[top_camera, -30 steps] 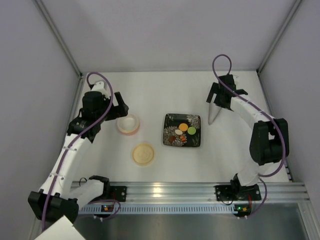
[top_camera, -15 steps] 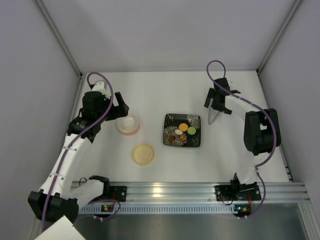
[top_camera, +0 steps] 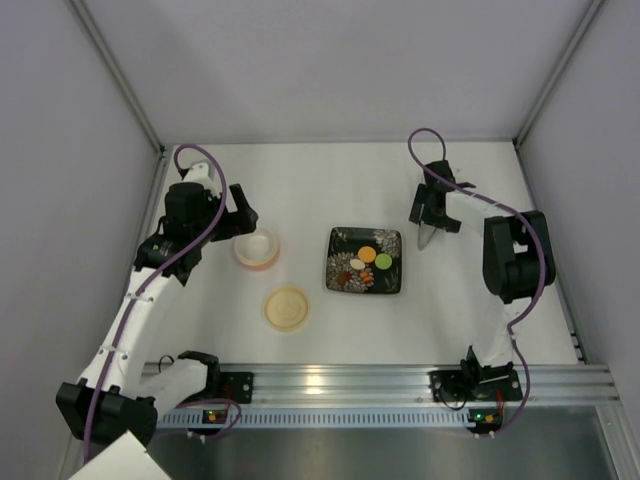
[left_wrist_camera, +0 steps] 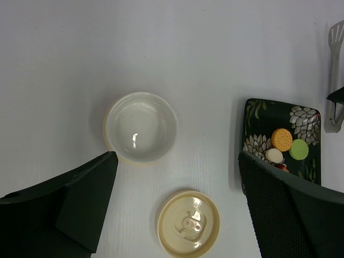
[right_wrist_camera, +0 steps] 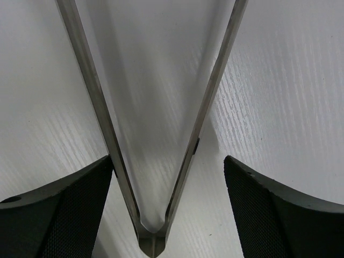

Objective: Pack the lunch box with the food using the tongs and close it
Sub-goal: Pick up the clamp at the center of the board.

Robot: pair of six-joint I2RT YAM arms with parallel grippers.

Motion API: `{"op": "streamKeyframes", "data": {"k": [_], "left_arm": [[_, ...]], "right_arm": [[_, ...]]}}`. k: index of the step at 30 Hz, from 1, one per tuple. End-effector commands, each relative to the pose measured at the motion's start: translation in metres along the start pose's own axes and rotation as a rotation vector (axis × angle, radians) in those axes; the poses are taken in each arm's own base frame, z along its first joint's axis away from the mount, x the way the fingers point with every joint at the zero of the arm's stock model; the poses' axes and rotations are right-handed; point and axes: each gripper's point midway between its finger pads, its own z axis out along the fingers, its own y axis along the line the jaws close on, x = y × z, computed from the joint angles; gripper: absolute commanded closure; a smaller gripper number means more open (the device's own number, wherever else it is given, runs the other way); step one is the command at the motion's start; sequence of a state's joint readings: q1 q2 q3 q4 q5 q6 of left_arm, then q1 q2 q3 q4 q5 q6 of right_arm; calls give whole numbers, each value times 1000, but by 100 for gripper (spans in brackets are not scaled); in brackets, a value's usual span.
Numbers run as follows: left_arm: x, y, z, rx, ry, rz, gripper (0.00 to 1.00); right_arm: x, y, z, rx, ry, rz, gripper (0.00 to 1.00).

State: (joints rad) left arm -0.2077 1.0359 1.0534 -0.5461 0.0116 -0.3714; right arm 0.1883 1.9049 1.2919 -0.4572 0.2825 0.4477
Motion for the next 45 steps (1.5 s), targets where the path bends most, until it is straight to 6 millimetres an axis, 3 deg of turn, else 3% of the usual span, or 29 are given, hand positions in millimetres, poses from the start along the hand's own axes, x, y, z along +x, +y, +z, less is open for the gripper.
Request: {"op": "streamKeyframes", "data": {"k": [1,9,27,38,45], "left_arm": [[-10,-6,-6,31,-38,5,1],[-10,-7,-7,33,-39,2,1],[-8,-7,-5,34,-32,4,1],[-6,-6,-2,32,-22,2,1],[-4,-4,3,21,-8,3,1]], "right_arm": [[-19,12,-3,-4,-74,-13,18],[-15,17,2,8,-74,-28,28],[-19,22,17,-61,-53,1,27],[-16,12,27,-62,-27,33,29],[-12,12,31,-53,-3,14,39]]}}
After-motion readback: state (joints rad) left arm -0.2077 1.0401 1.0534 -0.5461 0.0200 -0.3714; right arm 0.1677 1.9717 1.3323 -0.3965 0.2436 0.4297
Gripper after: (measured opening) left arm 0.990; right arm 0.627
